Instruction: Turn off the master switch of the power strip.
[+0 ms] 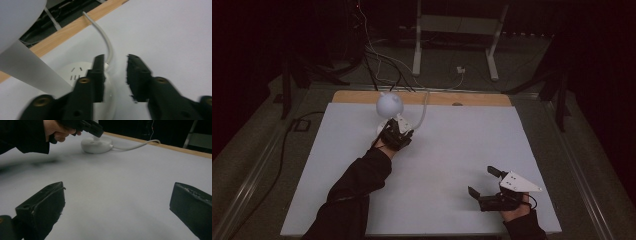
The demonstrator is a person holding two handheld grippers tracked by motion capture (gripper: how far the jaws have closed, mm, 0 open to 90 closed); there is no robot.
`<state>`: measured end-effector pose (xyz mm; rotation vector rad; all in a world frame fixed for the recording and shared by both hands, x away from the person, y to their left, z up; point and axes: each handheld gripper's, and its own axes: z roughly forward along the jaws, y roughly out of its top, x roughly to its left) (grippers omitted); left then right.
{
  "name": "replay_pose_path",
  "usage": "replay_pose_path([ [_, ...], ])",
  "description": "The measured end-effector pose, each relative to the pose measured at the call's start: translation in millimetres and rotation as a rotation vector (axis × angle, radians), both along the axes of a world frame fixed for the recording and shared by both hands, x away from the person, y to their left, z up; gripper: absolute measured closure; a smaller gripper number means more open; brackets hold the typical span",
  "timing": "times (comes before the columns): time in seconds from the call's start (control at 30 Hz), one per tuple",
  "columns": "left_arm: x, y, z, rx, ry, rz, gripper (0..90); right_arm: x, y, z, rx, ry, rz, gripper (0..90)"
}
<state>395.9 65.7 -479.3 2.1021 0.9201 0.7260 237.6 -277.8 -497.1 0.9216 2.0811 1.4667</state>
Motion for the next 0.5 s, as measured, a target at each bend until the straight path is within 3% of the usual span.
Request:
replay_pose_path([
  [0.13,-3.0,0.5,4.6,-0.018,0.029,-0.012,46.5,0.3,0.0,-0.2,0.000,0.002,-0.001,0.0],
  [0.2,-3.1,2.1,6.6,-0.040,0.073,-0.036,39.5,0.3,0.0,-0.2,-0.001,0.002,-0.001,0.0],
  [0.3,-5.2,2.3,8.2,-0.037,0.088,-0.049,24.9,0.2,0.3,-0.3,-0.003,0.004,0.000,0.0],
  [0.37,-5.4,3.8,9.5,-0.050,0.127,-0.072,15.7,0.3,0.4,-0.5,-0.003,0.005,0.000,0.0],
  [0.5,-5.5,6.5,12.0,-0.077,0.167,-0.098,2.0,0.2,0.4,-0.4,-0.003,0.004,0.000,0.0],
])
